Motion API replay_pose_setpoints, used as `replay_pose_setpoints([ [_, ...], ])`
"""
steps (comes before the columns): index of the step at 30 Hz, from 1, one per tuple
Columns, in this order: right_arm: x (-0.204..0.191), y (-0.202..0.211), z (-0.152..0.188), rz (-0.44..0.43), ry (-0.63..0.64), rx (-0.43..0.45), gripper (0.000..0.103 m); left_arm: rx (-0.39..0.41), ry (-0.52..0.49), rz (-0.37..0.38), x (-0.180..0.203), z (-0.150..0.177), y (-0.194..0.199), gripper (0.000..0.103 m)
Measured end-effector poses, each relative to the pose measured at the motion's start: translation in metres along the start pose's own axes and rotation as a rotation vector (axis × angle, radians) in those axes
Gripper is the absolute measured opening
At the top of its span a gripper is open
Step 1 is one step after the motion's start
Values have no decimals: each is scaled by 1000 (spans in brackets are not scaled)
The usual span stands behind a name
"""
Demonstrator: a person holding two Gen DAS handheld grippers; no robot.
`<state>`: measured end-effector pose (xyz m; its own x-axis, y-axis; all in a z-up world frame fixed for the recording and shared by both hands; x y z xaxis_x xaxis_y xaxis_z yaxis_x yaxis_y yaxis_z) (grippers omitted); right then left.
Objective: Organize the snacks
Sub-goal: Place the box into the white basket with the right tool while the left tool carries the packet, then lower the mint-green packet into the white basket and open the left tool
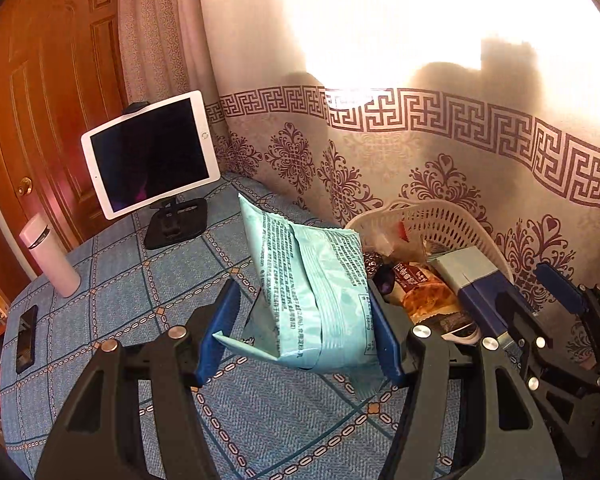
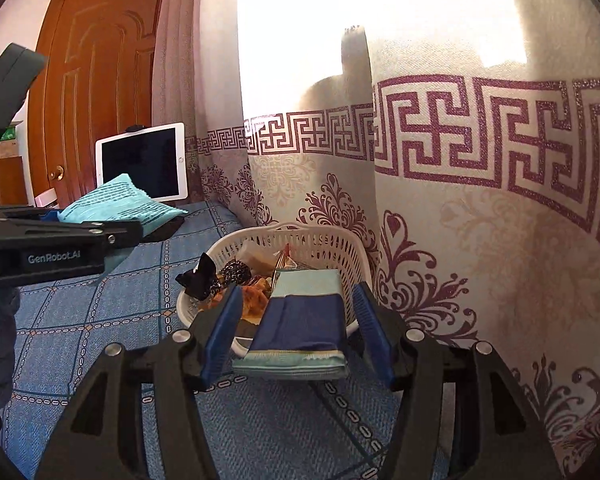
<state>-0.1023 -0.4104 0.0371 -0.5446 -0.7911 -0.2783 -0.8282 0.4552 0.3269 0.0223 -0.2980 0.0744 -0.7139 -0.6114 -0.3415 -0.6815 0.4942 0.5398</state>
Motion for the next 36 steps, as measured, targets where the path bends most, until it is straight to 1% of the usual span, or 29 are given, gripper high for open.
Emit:
replay_pose_setpoints([
  [6,3,14,4,26,44,37,58,34,-34,100,33,-22,-17,63],
  [9,6,12,7,31,49,22,58,45,-45,155,48,-30,-26,63],
  [12,12,9,9,42,44,12,58,38,-56,177,60,-35,-37,63],
  [19,21,4,9,64,38,5,58,11,-71,188,71,-35,-53,63],
  [21,22,2,8,66,34,5,58,1,-69,192,72,-34,-57,67],
  [23,23,0,7,71,34,5,58,-4,-62,186,71,-32,-59,77],
  [28,28,-7,4,79,22,-9,58,2,-56,169,67,-31,-58,79],
  [33,27,-18,0,89,38,-15,58,13,-65,129,61,-32,-52,84],
  [36,25,-25,-2,74,27,-27,58,23,-71,102,57,-32,-47,90],
])
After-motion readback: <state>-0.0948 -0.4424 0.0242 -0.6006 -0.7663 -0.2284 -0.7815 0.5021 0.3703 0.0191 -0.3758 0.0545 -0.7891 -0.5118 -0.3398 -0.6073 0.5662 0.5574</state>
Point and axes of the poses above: each gripper's, at about its wrist camera, not at the fingertips, and y roughly against the way its jaws point, x to its right, z to its underside, the point moved 10 cm from there along -y, roughly the way its jaws point, and after that the axes turned 15 degrees about -y, right-handed, at the moved point
